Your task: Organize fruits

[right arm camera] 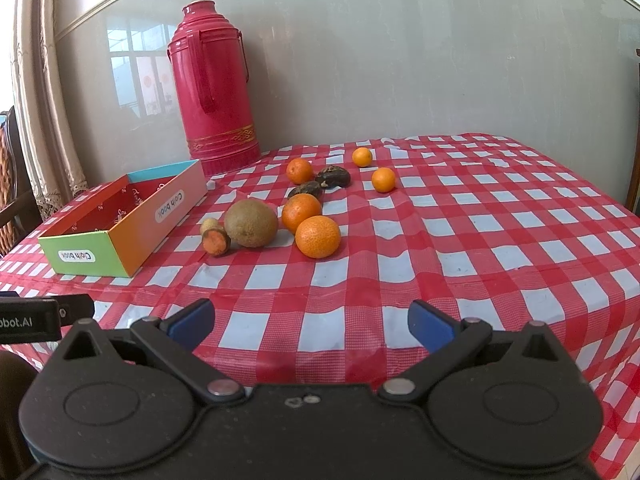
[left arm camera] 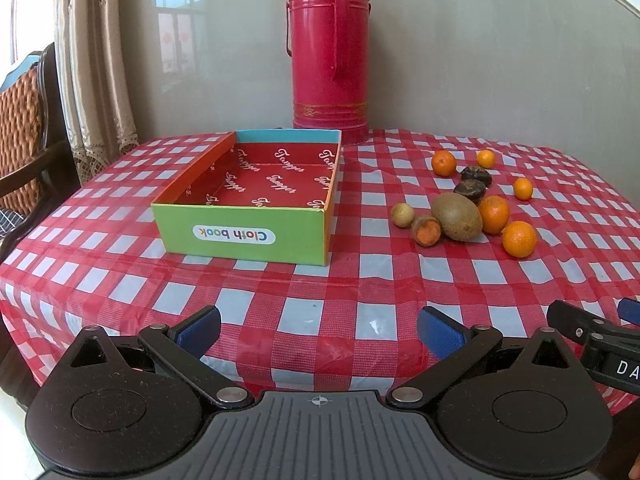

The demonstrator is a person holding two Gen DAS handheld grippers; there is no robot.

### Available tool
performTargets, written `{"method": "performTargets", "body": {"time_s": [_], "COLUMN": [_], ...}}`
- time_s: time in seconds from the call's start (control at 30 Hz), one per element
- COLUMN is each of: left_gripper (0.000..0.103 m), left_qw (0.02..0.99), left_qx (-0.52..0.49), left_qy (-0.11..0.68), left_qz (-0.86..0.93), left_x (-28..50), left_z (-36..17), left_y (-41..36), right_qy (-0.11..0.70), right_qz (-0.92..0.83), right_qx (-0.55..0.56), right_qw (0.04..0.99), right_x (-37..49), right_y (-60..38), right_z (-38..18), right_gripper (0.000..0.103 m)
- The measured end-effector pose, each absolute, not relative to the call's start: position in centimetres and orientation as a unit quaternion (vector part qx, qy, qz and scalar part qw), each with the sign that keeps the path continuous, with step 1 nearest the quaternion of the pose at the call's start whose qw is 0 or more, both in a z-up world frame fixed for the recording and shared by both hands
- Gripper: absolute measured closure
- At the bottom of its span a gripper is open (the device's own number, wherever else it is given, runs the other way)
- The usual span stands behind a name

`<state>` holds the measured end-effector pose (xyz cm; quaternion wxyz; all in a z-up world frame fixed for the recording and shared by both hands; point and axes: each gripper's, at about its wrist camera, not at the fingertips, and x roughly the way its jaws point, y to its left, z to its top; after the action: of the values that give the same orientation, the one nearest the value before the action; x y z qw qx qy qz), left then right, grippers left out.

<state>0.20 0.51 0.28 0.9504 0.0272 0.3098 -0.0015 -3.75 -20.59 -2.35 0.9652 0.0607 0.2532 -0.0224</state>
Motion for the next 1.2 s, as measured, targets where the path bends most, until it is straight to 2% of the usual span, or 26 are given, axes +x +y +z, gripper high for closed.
{"method": "performTargets", "body": {"time_s": [1.2], "left_gripper": [0.000], "left_qw": [0.954], "left_qx": [0.031], "left_qy": [0.300], "left_qz": [-0.004], "left_x": [-0.19], "left_z": [0.20], "left_y": [0.32], "right_qy": [0.251], "right_qz": [-0.023], "right_qx": [0.062], "right_qw": [0.966], "right_x": [-3.69], "right_y": [-20.47], "right_z": [-2.48], "right_gripper": [0.005]}}
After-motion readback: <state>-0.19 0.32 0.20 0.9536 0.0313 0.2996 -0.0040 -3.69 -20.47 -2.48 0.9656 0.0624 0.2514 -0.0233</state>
